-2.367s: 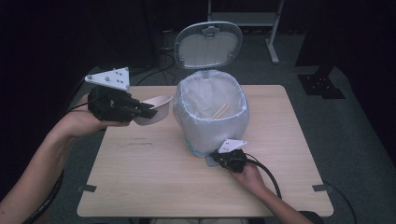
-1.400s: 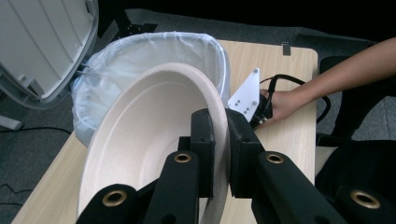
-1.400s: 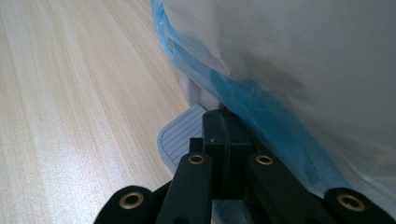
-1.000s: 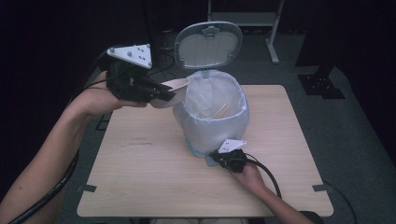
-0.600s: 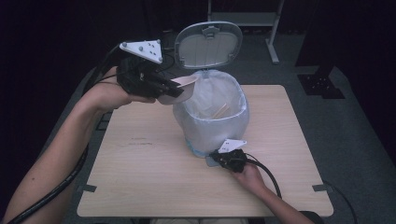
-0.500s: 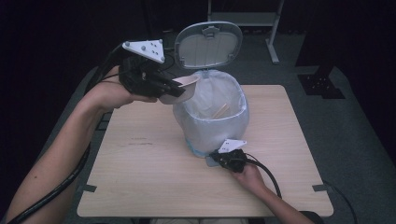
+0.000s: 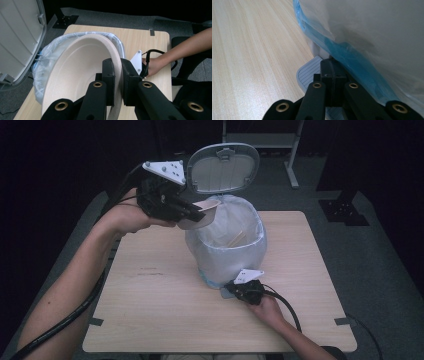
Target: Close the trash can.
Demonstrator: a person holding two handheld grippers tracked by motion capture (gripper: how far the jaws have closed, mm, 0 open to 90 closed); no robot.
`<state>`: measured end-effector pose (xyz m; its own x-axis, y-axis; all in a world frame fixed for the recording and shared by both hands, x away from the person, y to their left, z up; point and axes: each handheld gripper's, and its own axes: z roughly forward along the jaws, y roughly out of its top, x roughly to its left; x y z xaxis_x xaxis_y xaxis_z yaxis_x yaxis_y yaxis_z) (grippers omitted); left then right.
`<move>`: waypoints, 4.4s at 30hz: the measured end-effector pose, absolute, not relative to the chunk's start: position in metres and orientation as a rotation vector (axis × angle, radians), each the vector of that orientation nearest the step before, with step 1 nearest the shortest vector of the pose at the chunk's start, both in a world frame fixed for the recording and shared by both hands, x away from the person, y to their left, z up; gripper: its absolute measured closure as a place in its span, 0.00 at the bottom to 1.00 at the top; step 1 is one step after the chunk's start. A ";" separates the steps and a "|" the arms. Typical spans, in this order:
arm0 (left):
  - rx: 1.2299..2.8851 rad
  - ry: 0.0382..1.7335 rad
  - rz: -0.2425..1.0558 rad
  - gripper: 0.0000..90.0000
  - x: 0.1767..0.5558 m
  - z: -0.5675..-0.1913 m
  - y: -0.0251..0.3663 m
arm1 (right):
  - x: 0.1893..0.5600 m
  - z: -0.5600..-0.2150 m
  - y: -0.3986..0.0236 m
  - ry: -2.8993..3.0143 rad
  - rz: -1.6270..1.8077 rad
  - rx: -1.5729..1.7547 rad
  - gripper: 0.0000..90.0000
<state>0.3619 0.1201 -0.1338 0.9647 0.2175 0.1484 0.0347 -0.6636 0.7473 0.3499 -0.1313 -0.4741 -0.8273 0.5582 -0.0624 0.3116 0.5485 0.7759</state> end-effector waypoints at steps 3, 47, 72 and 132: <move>2.288 0.168 0.285 0.92 0.363 -0.133 0.117 | 0.350 -0.474 -0.131 2.487 1.159 0.719 1.00; 2.315 0.131 0.236 0.92 0.399 -0.144 0.068 | 0.351 -0.475 -0.133 2.489 1.181 0.721 1.00; 2.322 0.156 0.202 0.92 0.423 -0.161 0.050 | 0.351 -0.475 -0.132 2.490 1.171 0.710 1.00; 2.199 0.217 0.140 0.63 0.415 -0.181 0.092 | 0.347 -0.474 -0.129 2.472 1.125 0.699 1.00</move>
